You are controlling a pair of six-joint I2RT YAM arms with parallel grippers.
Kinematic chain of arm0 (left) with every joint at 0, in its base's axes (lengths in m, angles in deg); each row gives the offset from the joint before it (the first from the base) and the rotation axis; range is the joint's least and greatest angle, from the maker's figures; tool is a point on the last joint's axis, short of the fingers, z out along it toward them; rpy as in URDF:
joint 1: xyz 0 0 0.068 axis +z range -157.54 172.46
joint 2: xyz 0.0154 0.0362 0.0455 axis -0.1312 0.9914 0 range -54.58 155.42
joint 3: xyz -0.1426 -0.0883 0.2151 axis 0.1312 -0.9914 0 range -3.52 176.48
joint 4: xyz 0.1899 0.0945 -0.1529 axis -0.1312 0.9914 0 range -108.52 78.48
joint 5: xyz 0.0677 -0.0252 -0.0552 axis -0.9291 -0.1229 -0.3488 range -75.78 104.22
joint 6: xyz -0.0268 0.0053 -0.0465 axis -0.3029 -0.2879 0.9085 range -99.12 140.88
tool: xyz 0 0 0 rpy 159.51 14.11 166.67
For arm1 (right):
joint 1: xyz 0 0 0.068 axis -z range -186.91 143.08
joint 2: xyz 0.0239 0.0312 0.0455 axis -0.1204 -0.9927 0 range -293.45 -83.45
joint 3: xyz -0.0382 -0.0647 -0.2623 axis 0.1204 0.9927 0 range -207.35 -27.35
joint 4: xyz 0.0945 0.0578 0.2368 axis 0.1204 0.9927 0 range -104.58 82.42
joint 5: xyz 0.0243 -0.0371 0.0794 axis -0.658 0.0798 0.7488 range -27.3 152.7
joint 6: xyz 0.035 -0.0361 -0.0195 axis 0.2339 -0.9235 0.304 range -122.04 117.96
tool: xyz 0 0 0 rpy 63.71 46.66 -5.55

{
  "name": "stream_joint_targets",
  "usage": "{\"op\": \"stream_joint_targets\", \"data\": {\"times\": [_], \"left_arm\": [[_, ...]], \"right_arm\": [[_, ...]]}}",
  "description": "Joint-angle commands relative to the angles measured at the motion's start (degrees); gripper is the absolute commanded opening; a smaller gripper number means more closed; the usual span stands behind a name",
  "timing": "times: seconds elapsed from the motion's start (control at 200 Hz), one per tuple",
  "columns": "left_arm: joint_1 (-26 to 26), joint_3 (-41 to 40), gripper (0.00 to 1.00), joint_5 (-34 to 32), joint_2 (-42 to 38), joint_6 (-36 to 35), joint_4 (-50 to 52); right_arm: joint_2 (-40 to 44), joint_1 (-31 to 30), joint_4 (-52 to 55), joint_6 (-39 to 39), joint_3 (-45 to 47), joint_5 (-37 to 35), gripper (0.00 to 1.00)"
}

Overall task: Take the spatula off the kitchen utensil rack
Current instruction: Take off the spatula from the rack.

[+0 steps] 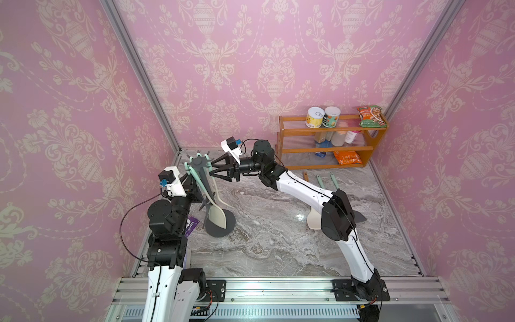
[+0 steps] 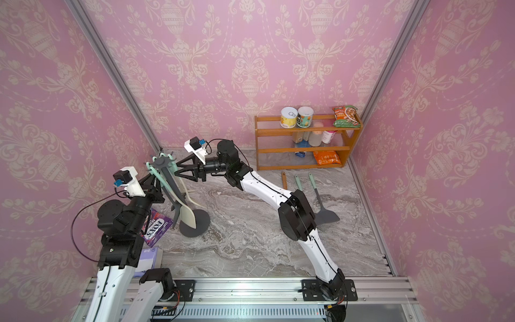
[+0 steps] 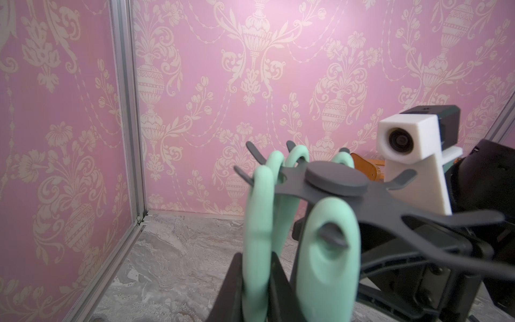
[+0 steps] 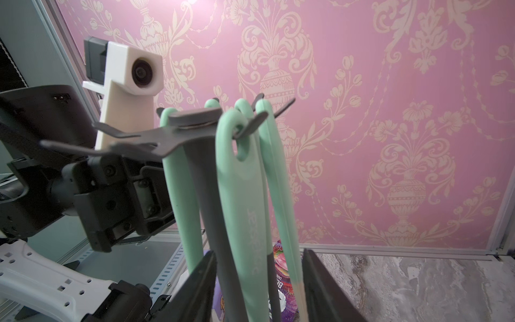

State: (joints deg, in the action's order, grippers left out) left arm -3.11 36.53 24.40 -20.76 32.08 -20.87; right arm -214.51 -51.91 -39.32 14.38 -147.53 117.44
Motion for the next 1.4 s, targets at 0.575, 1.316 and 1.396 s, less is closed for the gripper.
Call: {"op": "stream_joint_targets", "data": {"times": [0.575,1.316,1.396], "left_arm": [[0.1,-0.3,0.00,0.9,-0.1,0.4,3.9],[0.1,-0.6,0.00,0.6,-0.4,0.3,3.9],[0.1,-0.6,0.00,0.6,-0.3,0.4,3.8]], "right_arm": [[3.4,-2.2,3.3,-6.4,4.5,-3.9,0.05],[12.1,-6.7,6.0,-29.4,11.0,-31.0,0.00],[13.5,-6.7,3.8,-29.8,13.3,-32.6,0.00]]}}
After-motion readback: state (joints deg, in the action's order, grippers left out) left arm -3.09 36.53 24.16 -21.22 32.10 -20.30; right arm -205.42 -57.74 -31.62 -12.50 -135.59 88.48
